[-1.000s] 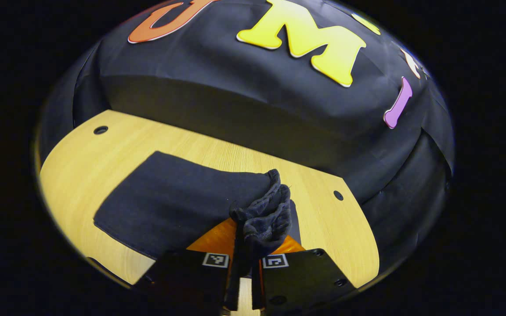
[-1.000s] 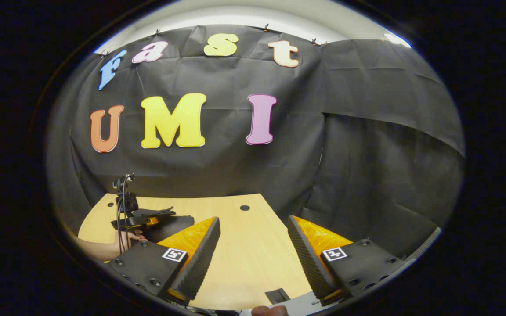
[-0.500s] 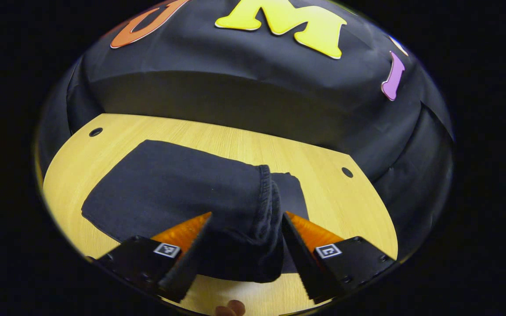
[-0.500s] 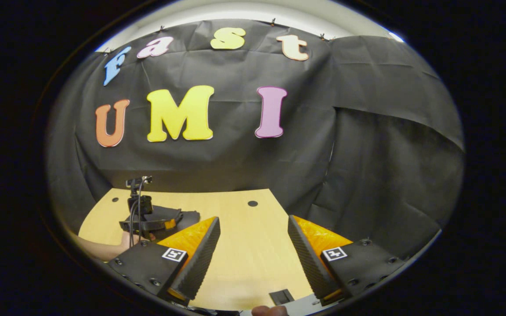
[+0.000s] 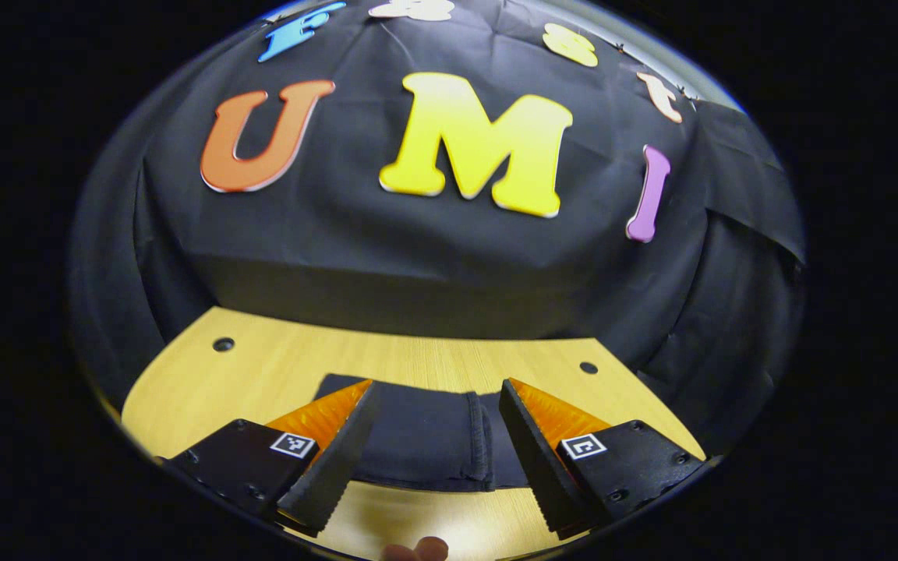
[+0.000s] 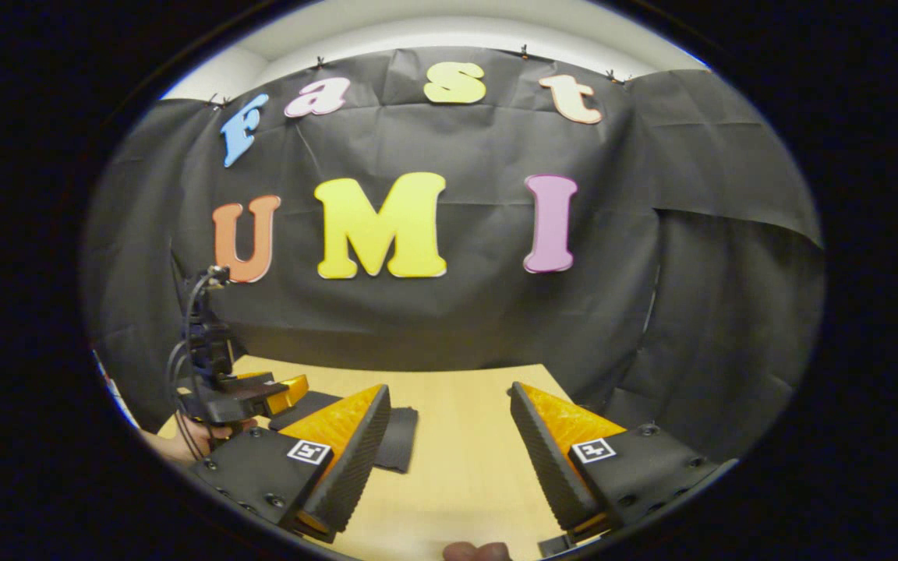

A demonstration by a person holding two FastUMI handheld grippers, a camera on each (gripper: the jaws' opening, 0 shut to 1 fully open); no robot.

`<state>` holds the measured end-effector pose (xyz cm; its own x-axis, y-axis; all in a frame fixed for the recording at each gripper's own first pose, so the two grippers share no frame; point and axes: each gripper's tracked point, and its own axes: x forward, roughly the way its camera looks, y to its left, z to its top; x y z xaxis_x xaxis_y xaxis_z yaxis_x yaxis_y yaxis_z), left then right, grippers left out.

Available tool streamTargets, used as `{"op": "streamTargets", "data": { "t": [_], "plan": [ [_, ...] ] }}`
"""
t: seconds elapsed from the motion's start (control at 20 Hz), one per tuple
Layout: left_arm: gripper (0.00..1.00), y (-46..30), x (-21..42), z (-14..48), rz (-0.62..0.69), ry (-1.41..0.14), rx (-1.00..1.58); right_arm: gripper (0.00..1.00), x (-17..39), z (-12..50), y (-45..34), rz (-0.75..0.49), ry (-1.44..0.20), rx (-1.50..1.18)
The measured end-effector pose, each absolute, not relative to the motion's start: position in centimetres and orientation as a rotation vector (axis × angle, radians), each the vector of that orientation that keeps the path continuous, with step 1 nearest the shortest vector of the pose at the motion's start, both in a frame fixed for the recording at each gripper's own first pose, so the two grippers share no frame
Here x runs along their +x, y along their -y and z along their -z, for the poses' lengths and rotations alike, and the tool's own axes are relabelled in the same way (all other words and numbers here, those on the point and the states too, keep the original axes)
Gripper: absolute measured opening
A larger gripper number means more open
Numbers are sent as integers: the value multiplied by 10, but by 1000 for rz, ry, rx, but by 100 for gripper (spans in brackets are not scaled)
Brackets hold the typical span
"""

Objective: Grasp the waist and the cuffs of the jeans and fold them to make the two legs overlap; first hold the waist and fold one-third of the jeans toward the cuffs, then hold the cuffs and fold the remaining one-third in the same direction to finish folding.

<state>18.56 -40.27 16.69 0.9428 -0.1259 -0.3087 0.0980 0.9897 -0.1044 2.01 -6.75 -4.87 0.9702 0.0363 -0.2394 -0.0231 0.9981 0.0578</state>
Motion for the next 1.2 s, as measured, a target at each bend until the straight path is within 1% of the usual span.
{"op": "streamTargets", "data": {
  "t": [0.1,0.2,0.25,0.3,0.4,0.45,0.5,0.55,0.6,0.75,0.85,1.05,1.1,1.15,1.2],
  "plan": [
    [99,378,166,-214,72,-243,-67,94,30,39,39,-75,-194,59],
    [98,363,152,-248,47,-185,-50,94,37,31,14,-109,-151,58],
    [100,357,143,-260,35,-168,-48,94,38,27,3,-119,-135,53],
    [98,349,133,-270,18,-155,-52,94,37,23,-5,-123,-117,48],
    [98,338,116,-287,9,-118,-52,94,35,15,-17,-123,-68,37],
    [100,337,109,-286,2,-114,-35,94,32,13,-23,-125,-46,25],
    [98,335,102,-281,-6,-130,-19,94,30,14,-27,-124,-37,21],
    [98,332,92,-276,-9,-146,-23,96,28,16,-31,-122,-36,25],
    [98,333,83,-273,-2,-157,-40,94,25,17,-34,-119,-32,34],
    [98,333,65,-270,-6,-151,-66,94,19,15,-39,-108,1,30],
    [98,330,59,-266,-15,-154,-64,94,18,22,-44,-117,-13,32],
    [98,318,56,-281,-56,-70,-16,94,17,29,-48,-123,-44,25],
    [100,319,56,-280,-54,-67,5,94,17,30,-48,-123,-48,26],
    [88,319,56,-278,-54,-71,14,94,18,30,-48,-124,-51,27],
    [100,320,56,-277,-51,-74,11,94,19,31,-48,-124,-53,28]
  ]
}}
